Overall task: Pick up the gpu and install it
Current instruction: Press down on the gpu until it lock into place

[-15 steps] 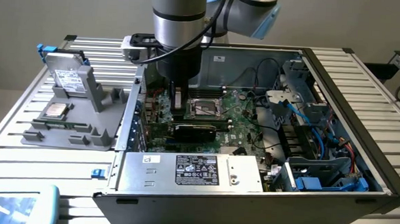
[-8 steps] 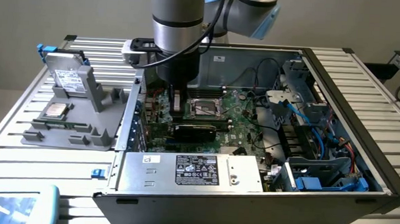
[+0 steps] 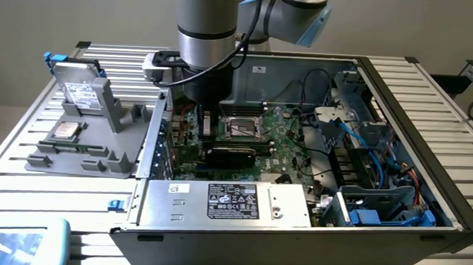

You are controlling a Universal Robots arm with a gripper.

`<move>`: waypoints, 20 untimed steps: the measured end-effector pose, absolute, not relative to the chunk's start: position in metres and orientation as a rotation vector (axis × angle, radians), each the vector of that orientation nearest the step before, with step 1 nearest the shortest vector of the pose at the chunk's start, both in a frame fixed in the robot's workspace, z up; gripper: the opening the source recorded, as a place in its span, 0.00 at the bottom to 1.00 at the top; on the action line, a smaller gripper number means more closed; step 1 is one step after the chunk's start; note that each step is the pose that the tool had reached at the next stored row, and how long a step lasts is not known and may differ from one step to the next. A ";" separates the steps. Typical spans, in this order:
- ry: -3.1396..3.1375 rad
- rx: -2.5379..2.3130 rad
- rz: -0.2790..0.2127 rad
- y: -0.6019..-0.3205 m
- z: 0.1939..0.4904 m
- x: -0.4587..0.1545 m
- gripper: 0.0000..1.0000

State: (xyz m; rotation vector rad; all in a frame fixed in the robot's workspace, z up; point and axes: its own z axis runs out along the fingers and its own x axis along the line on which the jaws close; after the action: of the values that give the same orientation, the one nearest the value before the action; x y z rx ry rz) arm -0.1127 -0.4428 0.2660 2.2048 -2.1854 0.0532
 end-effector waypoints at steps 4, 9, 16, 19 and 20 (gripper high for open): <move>-2.186 2.205 0.054 -0.443 0.263 -0.113 0.11; -2.189 2.202 0.054 -0.443 0.277 -0.111 0.11; -2.190 2.204 0.052 -0.443 0.279 -0.084 0.11; -2.191 2.204 0.050 -0.446 0.278 -0.078 0.11; -2.191 2.205 0.049 -0.447 0.277 -0.077 0.11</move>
State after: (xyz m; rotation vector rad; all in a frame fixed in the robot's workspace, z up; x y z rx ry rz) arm -0.0775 -0.4471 0.2772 2.2048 -2.1915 0.0491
